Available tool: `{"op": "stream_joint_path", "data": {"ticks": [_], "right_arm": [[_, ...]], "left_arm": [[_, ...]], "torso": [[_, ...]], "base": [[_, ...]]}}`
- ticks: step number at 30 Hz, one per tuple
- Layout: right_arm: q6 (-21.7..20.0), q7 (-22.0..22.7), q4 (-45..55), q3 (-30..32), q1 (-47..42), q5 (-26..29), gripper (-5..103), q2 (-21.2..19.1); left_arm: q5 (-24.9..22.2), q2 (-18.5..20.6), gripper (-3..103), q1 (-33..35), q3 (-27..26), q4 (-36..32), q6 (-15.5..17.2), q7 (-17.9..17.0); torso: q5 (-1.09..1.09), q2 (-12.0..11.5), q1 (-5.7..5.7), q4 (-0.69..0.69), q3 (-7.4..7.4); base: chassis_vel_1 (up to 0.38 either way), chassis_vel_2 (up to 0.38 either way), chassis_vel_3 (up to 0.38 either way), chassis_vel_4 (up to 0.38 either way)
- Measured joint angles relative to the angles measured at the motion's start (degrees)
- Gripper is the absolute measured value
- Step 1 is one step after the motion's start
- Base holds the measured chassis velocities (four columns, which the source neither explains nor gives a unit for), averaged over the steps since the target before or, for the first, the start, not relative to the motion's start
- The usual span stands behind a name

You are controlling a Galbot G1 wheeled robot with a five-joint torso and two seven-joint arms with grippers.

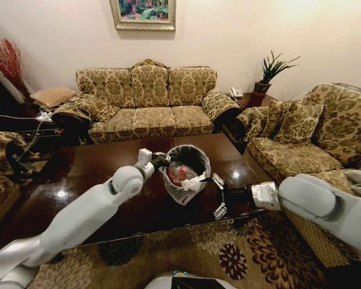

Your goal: Move to the front of the table and place the trash on the table into the trash bin.

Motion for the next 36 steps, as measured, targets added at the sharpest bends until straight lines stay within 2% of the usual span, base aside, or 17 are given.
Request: {"op": "stream_joint_path", "data": {"ticks": [23,30,36], "right_arm": [[4.34,-4.21,-1.74,2.31,0.95,-2.14,100,-2.89],[5.94,-3.87,-4.8,2.34,1.05,-5.85,100,-1.64],[7.93,-1.76,-8.56,2.44,1.45,-9.94,100,-0.22]], "left_arm": [[0.28,0.84,5,1.06,-0.84,1.04,-0.59,0.27],[0.29,1.01,5,1.07,-1.01,0.87,-0.62,0.27],[0.27,1.03,5,1.08,-0.99,0.4,-0.63,0.27]], "torso": [[0.0,-0.01,0.0,0.0,0.0],[0.0,-0.01,0.0,0.01,0.0],[0.01,-0.01,0.0,0.0,0.0]], "base": [[0.0,0.0,0.0,0.0],[0.0,0.0,0.0,0.0],[0.0,0.0,0.0,0.0]]}}
